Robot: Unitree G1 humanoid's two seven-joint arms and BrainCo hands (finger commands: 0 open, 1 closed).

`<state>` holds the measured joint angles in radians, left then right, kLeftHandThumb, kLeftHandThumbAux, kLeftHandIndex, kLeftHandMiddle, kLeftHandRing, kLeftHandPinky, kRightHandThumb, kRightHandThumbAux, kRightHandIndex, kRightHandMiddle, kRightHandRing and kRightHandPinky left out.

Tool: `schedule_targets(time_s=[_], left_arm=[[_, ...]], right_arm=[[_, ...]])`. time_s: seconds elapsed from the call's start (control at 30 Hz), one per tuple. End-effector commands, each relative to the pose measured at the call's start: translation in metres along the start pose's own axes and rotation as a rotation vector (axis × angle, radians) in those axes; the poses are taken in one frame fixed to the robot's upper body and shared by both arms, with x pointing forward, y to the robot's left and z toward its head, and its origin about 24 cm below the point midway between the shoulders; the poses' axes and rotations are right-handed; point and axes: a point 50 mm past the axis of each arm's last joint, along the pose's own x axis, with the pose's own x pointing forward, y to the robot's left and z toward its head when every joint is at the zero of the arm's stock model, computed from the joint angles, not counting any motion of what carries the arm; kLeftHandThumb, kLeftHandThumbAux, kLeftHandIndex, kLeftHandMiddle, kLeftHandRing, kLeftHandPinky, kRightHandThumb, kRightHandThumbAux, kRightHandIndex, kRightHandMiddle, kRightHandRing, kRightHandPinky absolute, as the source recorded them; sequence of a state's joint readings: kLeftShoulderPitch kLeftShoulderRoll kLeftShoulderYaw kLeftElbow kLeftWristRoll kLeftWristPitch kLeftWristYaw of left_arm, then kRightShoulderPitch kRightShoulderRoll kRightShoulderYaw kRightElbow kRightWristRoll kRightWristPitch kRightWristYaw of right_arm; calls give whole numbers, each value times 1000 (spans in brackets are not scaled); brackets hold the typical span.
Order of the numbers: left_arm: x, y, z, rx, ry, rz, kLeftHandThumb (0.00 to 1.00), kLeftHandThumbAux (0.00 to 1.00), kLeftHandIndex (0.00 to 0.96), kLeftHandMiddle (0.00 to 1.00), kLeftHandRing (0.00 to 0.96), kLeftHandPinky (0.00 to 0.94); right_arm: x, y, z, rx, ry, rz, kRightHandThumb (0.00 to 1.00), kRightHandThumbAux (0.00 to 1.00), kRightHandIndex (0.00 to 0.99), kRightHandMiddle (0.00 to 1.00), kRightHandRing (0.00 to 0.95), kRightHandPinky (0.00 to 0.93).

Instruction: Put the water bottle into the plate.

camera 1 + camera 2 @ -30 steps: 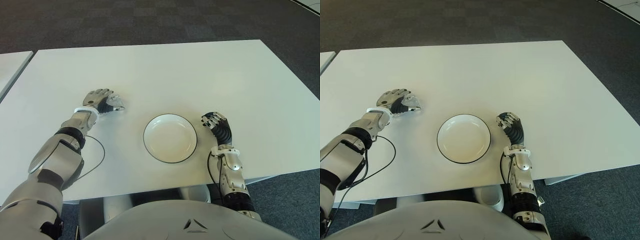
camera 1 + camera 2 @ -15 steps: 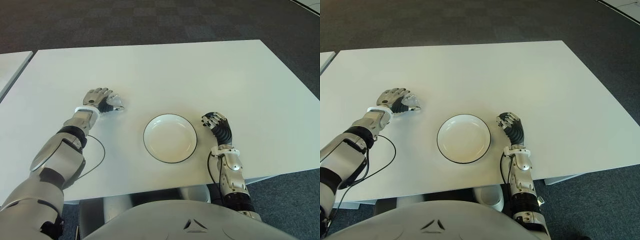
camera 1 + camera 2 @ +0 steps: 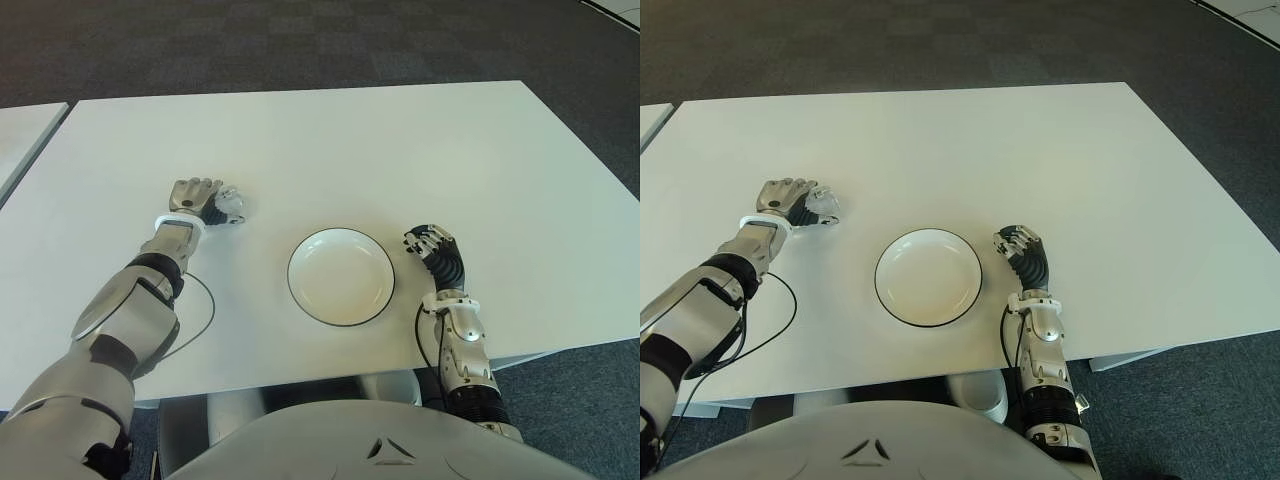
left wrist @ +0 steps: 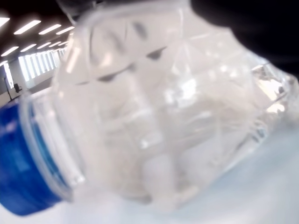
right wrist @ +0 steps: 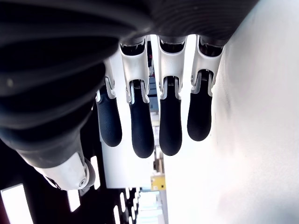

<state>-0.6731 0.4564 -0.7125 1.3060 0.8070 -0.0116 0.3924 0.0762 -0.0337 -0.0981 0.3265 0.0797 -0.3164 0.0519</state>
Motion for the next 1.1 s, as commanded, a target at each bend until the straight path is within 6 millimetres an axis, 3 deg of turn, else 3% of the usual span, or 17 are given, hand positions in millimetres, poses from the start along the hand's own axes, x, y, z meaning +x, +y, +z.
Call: schedule_targets(time_s=[0.03,0.17,0.3,0.4,0.63,1.1], left_arm=[[-30,-59,15,12,-41,-196,736,607,397,462,478,496],[-30,-61,14,-89,-18,-214,822,653,402,493,583,586],[-32,-64,7,-286,50,-245,844,663,399,518,713,738],[-34,-65,5,-377,78,-238,849,665,399,527,769,792],[-33,-63,6,-500,87,-201,853,667,399,537,827,832],[-31,-59,5,-563,94,-187,854,668,397,538,853,836]], right_arm=[[-10,-2,-18,20,100,-19,713,725,429,490,480,491],[-10,-2,-17,23,96,-22,713,725,429,489,478,497],[-10,-3,-16,11,93,-22,713,725,429,490,477,492],[-9,-3,-16,7,95,-22,713,725,429,491,477,493],[-9,-4,-16,11,96,-25,714,726,429,492,479,497],[-7,-3,-16,16,99,-25,713,726,429,491,482,505]])
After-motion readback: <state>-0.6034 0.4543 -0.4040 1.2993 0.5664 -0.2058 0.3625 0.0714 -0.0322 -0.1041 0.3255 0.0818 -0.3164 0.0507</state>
